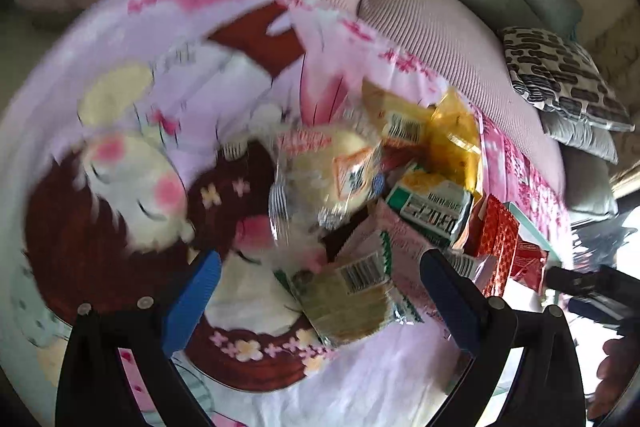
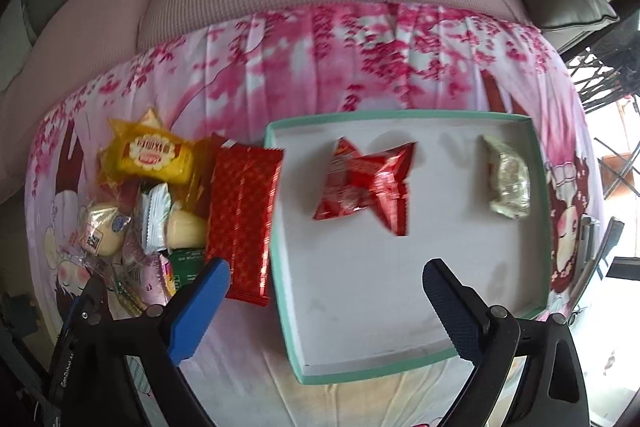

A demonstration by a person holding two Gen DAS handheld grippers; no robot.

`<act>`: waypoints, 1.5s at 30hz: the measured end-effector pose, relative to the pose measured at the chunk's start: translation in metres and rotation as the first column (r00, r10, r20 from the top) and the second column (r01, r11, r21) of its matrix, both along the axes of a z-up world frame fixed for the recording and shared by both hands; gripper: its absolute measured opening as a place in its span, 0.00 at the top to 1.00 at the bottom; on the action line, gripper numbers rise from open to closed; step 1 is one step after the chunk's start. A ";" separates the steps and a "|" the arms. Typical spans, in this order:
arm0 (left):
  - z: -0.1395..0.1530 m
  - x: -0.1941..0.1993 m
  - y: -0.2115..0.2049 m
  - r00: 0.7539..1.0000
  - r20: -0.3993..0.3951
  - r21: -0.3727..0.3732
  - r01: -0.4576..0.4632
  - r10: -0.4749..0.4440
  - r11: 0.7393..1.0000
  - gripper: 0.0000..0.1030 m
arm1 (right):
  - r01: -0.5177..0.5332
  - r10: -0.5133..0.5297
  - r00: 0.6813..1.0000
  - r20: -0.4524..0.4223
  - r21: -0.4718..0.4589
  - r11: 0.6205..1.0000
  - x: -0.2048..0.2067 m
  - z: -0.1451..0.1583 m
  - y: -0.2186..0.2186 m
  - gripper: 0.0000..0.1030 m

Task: Organize snacks
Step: 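Grasp the clear round biscuit packet with the left tool while the right tool grasps the red rectangular packet, then carry both packets into the tray and open both tools to release them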

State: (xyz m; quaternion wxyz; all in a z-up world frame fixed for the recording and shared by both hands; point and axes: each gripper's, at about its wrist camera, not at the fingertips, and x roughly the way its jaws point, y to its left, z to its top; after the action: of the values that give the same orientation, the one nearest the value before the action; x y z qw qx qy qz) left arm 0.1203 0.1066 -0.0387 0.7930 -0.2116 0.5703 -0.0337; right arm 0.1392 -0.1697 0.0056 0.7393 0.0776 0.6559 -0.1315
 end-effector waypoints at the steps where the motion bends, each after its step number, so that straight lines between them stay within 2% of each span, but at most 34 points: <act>1: -0.004 -0.001 0.001 1.000 -0.012 -0.020 -0.006 0.006 1.000 0.03 | -0.005 0.005 1.000 -0.007 0.004 1.000 0.002 -0.005 0.005 0.04; 4: -0.016 -0.002 0.003 0.998 -0.057 -0.091 -0.026 0.021 0.996 0.04 | -0.016 0.017 1.000 -0.025 0.008 1.000 0.007 -0.020 0.016 0.04; 6: -0.018 -0.003 0.002 0.998 -0.062 -0.111 -0.036 0.029 0.993 0.07 | -0.021 0.021 0.999 -0.037 0.014 1.000 0.010 -0.029 0.022 0.05; 8: -0.020 -0.002 -0.001 0.997 -0.069 -0.108 -0.033 0.026 0.994 0.21 | -0.023 0.024 0.999 -0.048 0.014 1.000 0.014 -0.037 0.027 0.06; 10: -0.026 -0.002 -0.005 0.996 -0.085 -0.135 -0.031 0.020 0.990 0.29 | -0.027 0.027 0.998 -0.056 0.004 1.000 0.018 -0.043 0.030 0.07; 11: -0.028 -0.003 -0.006 0.996 -0.090 -0.143 -0.030 0.017 0.989 0.29 | -0.030 0.030 0.998 -0.059 -0.001 1.000 0.020 -0.046 0.032 0.08; 23: -0.020 0.001 -0.025 0.998 -0.066 -0.108 -0.027 0.020 0.994 0.44 | -0.047 0.040 0.995 -0.096 -0.068 0.997 0.050 -0.075 0.045 0.25; 28: -0.017 0.003 -0.022 0.998 -0.056 -0.101 -0.026 0.020 0.995 0.47 | -0.059 0.052 0.994 -0.093 -0.068 0.996 0.059 -0.075 0.052 0.43; 31: -0.015 0.002 -0.022 0.999 -0.050 -0.092 -0.023 0.018 0.995 0.48 | -0.057 0.052 0.995 -0.088 -0.061 0.997 0.057 -0.073 0.056 0.47; 38: -0.006 0.000 -0.020 1.000 -0.018 -0.089 -0.020 0.018 0.996 0.49 | -0.056 0.052 0.996 -0.071 -0.061 0.997 0.052 -0.053 0.048 0.53; 45: 0.020 -0.007 -0.010 0.998 0.053 -0.075 -0.033 0.037 0.997 0.49 | -0.046 0.044 0.998 -0.039 -0.066 0.997 0.053 -0.021 0.036 0.53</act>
State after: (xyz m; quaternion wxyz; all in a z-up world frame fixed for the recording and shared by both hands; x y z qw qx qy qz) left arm 0.1138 0.0964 -0.0191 0.8004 -0.2498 0.5430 -0.0465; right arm 0.1925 -0.1336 -0.0156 0.7317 0.0355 0.6666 -0.1382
